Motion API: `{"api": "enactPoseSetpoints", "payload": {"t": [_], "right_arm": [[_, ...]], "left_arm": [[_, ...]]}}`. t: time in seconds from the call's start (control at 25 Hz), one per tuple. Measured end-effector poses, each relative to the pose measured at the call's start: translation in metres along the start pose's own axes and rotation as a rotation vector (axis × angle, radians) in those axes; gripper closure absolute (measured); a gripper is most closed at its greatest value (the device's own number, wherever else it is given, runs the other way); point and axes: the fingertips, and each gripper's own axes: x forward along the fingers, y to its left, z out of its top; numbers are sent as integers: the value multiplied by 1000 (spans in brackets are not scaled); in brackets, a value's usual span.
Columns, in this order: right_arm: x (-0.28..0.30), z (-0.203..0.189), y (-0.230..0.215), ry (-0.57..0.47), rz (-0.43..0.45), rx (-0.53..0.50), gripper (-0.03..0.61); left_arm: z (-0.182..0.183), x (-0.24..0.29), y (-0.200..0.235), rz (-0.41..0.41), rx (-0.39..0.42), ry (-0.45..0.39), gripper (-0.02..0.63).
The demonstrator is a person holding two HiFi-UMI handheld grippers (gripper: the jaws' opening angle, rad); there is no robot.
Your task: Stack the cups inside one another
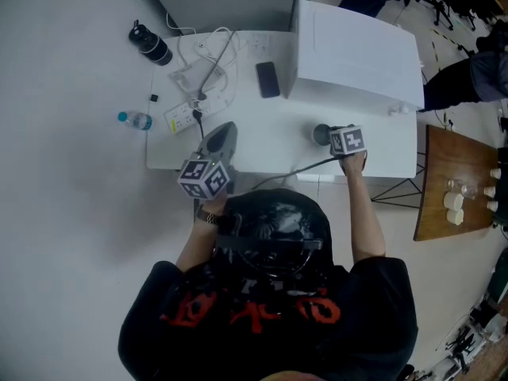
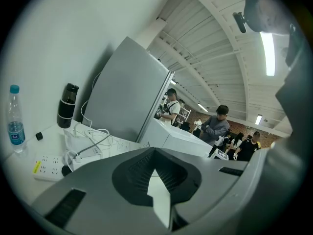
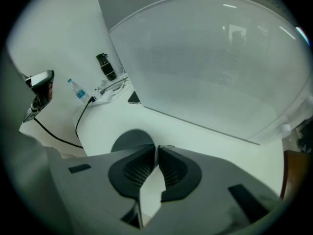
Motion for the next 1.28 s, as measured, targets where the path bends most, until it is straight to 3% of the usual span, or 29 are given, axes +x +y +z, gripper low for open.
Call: {"api": "enactPoseSetpoints", "payload": {"t": [0.12, 0.24, 0.44, 0.56, 0.68, 0.72, 0.88, 1.04, 1.28], "right_arm": [[1, -12, -23, 14, -6, 68, 543], [-3, -14, -22, -26, 45, 133, 531], [-45, -1, -22, -164, 15, 97, 520], [-86, 19, -15, -335, 34, 67, 522], [-141, 47, 12, -576, 83, -10, 522], [-160, 55, 24, -661, 95, -27, 548], [-213, 80, 69, -881, 97, -56, 572], [-229, 97, 101, -945, 140, -60, 574], [-226, 93, 108, -916, 53, -77, 574]], "left_arm": [[-1, 3, -4, -12, 2, 1, 614], [-2, 6, -9, -26, 0, 6, 614], [0, 6, -7, -26, 0, 8, 614], [0, 6, -6, -24, 0, 13, 614], [8, 6, -17, -54, 6, 16, 614], [12, 7, -24, -75, 15, 15, 614], [35, 12, -60, -162, 108, 3, 614], [47, 21, -84, -240, 118, 19, 614], [38, 24, -88, -257, 121, 57, 614]]}}
